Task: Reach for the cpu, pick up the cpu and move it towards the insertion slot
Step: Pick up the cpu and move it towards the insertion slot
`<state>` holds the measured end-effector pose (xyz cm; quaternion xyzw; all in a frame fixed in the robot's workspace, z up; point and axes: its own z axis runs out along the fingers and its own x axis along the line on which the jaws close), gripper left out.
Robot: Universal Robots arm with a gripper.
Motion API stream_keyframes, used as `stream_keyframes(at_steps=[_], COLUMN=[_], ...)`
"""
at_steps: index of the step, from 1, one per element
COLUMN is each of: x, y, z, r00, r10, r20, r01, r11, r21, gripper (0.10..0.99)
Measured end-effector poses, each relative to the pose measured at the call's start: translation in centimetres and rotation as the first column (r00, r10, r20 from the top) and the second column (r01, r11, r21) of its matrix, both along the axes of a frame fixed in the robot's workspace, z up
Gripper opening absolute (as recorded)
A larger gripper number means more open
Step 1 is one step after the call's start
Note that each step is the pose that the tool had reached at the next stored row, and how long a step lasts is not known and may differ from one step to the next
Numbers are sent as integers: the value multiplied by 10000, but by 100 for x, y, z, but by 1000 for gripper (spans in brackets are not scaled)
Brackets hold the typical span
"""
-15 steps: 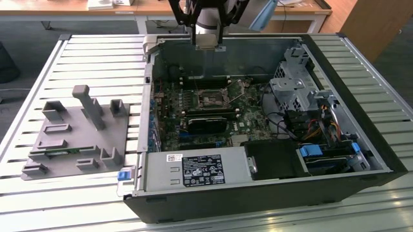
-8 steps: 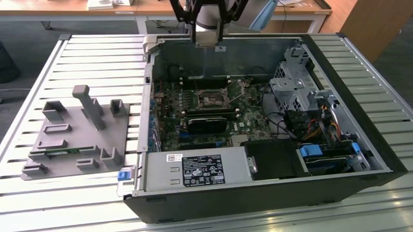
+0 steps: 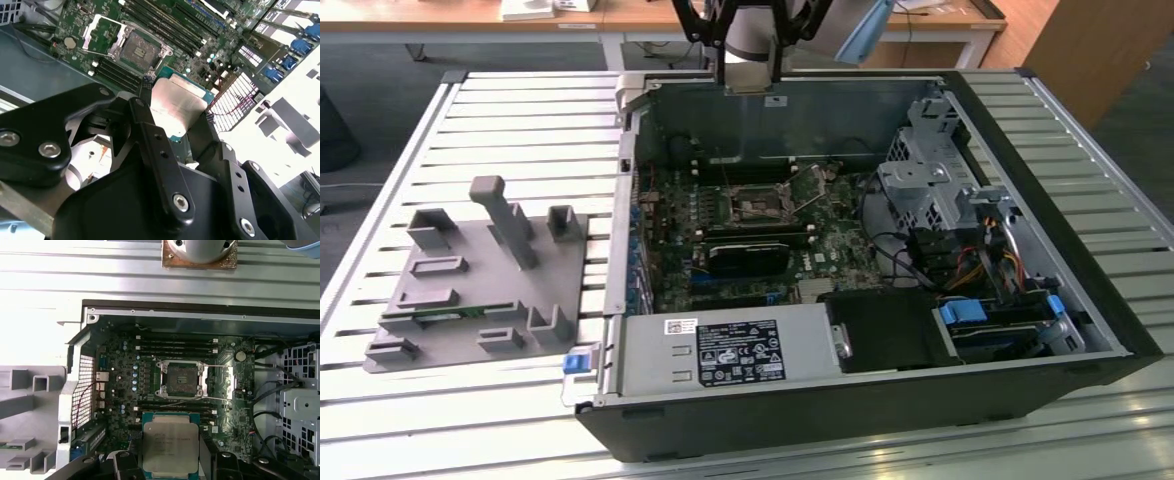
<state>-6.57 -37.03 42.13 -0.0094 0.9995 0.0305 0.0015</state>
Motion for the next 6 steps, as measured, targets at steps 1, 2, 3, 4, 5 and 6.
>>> stream_keyframes(at_steps=[1,2,3,4,5,6], x=[0,0,0,0,0,0], y=[0,0,0,0,0,0], z=[0,-1,-2,-3,-4,-4], r00=[10000,10000,10000,10000,10000,10000], r10=[0,0,0,0,0,0], r20=[0,0,0,1,0,1], r01=[0,0,0,0,0,0], r11=[10000,10000,10000,10000,10000,10000], r21=[0,1,1,1,1,1], gripper=[537,537,537,537,537,537])
